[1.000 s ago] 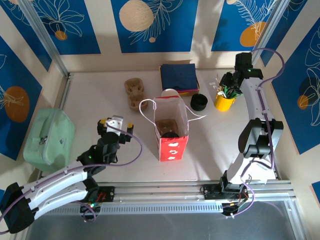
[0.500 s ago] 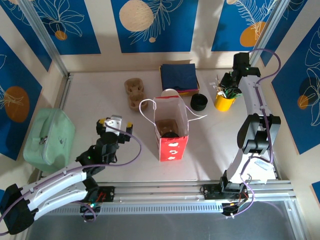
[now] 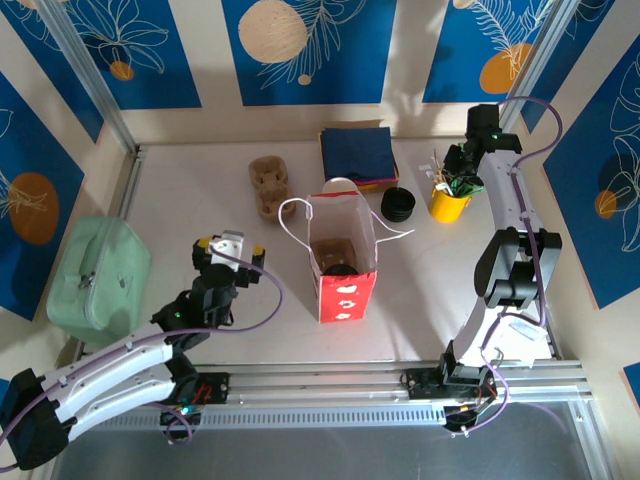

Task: Pack the takeout coffee

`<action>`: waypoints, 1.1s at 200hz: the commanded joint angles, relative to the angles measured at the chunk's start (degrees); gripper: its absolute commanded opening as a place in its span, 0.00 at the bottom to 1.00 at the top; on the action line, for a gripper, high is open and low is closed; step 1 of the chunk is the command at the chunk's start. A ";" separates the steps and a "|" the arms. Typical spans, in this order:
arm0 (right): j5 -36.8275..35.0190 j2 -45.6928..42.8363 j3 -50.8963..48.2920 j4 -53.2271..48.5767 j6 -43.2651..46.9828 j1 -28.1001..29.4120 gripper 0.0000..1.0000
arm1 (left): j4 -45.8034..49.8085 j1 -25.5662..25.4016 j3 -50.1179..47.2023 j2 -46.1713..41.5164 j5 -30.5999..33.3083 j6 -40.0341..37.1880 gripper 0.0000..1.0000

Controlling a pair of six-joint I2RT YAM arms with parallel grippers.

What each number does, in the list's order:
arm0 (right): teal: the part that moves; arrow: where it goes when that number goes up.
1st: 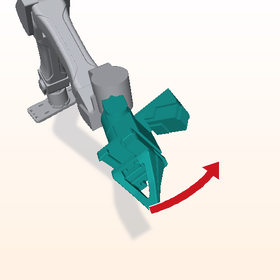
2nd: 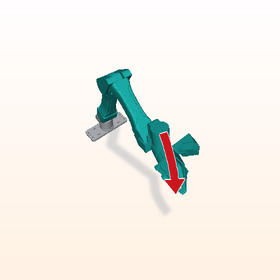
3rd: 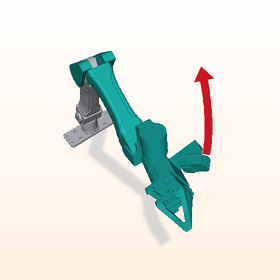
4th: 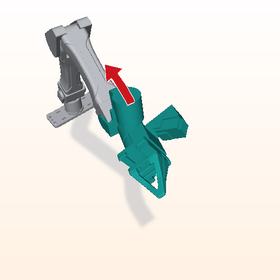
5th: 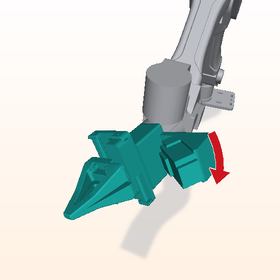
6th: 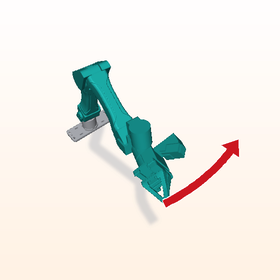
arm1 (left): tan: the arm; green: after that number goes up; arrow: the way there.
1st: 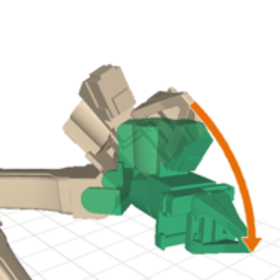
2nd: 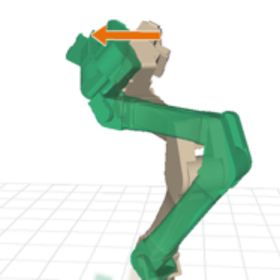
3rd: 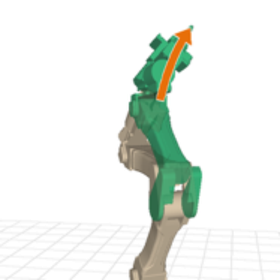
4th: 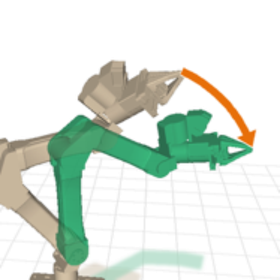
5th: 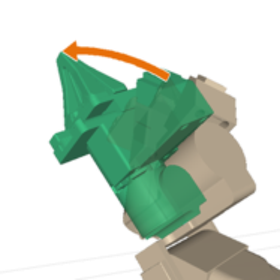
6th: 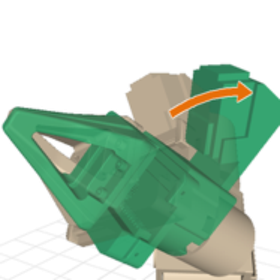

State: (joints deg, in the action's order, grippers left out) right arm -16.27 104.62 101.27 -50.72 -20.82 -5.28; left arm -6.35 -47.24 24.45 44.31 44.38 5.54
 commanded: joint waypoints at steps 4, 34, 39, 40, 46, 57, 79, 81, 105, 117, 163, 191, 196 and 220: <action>0.11 0.24 1.91 -1.69 0.02 0.02 0.27 | 0.11 0.73 0.33 -1.02 -0.52 -0.71 0.99; -0.45 0.15 2.17 -2.19 -0.10 -0.25 0.26 | 0.68 0.75 0.42 -1.19 -0.70 -0.51 0.99; -0.56 0.15 2.24 -2.29 0.14 -0.26 0.26 | 0.78 0.75 0.38 -1.25 -0.67 -0.41 0.99; -0.58 0.19 2.25 -2.29 0.15 -0.26 0.26 | 0.84 0.75 0.40 -1.29 -0.69 -0.38 0.99; -0.77 0.23 2.41 -2.56 0.35 -0.25 0.26 | 1.11 0.75 0.42 -1.43 -0.69 -0.32 0.99; -1.10 0.49 2.85 -3.09 0.76 -0.35 0.26 | 1.40 0.74 0.34 -1.83 -0.60 -0.10 0.99; -2.30 0.62 3.44 -3.82 1.13 -0.41 0.26 | 1.95 0.73 0.12 -2.84 -0.61 0.06 0.99; -2.32 0.60 3.43 -3.78 1.15 -0.49 0.26 | 2.00 0.70 0.09 -2.94 -0.61 0.01 1.00; -2.28 0.71 3.32 -3.78 1.13 -0.62 0.29 | 2.52 0.75 -0.01 -3.89 -0.70 0.24 0.99; -2.14 0.99 3.40 -3.83 1.22 -0.62 0.30 | 2.74 0.75 -0.19 -4.15 -0.69 0.26 0.99; -3.63 2.95 4.89 -4.96 2.13 -0.43 0.29 | 3.93 0.75 -0.62 -5.11 -0.44 0.71 0.99; -3.77 3.87 5.94 -5.33 2.45 -0.26 0.29 | 3.84 0.74 -1.14 -5.90 -0.37 0.97 0.99; -3.93 4.07 6.25 -5.52 2.47 -0.18 0.29 | 3.82 0.75 -1.16 -5.84 -0.42 1.05 0.99; -4.91 5.03 7.56 -6.36 2.79 -0.09 0.32 | 3.80 0.71 -1.16 -5.82 -0.59 0.96 0.99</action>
State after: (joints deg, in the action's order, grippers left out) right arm -19.62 108.68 106.39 -55.16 -19.31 -5.63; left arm -3.29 -47.24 23.79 39.07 43.97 5.76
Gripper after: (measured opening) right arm 0.306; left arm 0.994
